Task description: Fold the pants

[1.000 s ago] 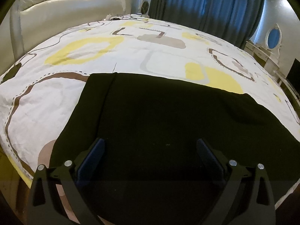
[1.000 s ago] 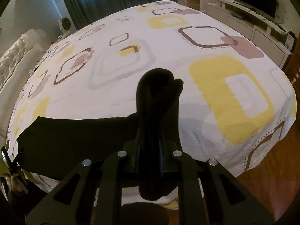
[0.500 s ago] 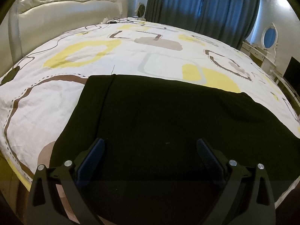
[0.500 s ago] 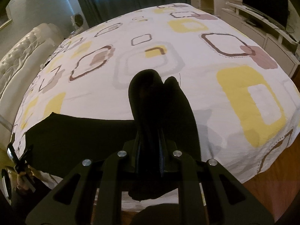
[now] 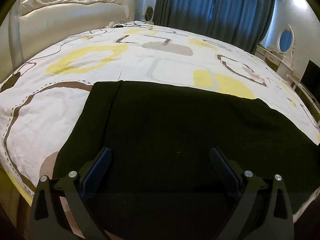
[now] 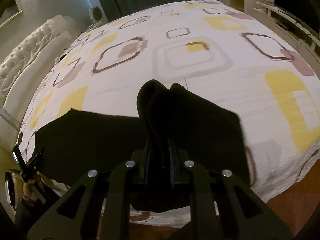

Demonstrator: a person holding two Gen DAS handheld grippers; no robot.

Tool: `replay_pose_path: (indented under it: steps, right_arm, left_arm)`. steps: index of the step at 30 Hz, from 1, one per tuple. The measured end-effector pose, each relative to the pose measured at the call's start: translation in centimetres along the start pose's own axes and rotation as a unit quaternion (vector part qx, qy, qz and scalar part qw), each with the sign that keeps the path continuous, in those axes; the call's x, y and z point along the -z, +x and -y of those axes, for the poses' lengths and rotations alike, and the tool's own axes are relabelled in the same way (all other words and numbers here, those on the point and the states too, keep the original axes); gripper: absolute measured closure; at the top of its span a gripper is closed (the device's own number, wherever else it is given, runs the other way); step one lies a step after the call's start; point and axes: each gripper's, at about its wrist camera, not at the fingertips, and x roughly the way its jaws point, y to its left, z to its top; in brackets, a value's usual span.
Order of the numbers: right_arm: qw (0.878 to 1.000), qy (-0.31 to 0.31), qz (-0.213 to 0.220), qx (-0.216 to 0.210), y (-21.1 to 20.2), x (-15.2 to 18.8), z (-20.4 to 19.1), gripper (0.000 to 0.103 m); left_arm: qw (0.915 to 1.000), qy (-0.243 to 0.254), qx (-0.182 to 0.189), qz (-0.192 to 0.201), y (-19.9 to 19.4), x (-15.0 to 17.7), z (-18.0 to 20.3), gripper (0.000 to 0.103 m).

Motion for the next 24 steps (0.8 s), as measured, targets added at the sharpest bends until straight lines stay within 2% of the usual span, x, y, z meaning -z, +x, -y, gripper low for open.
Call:
replay_pose_path:
  steps: [8,24]
  right_arm:
    - [1.0,-0.005,-0.004,-0.027,1.7,0.1,-3.2,0.088]
    - [0.997,-0.05,-0.047,-0.035,6.8,1.5,-9.2,0.088]
  left_arm:
    - [1.0,0.0,0.001,0.0,0.0,-0.1,-0.1,0.005]
    - [1.0,0.0,0.001,0.0,0.0,-0.1,0.0,0.005]
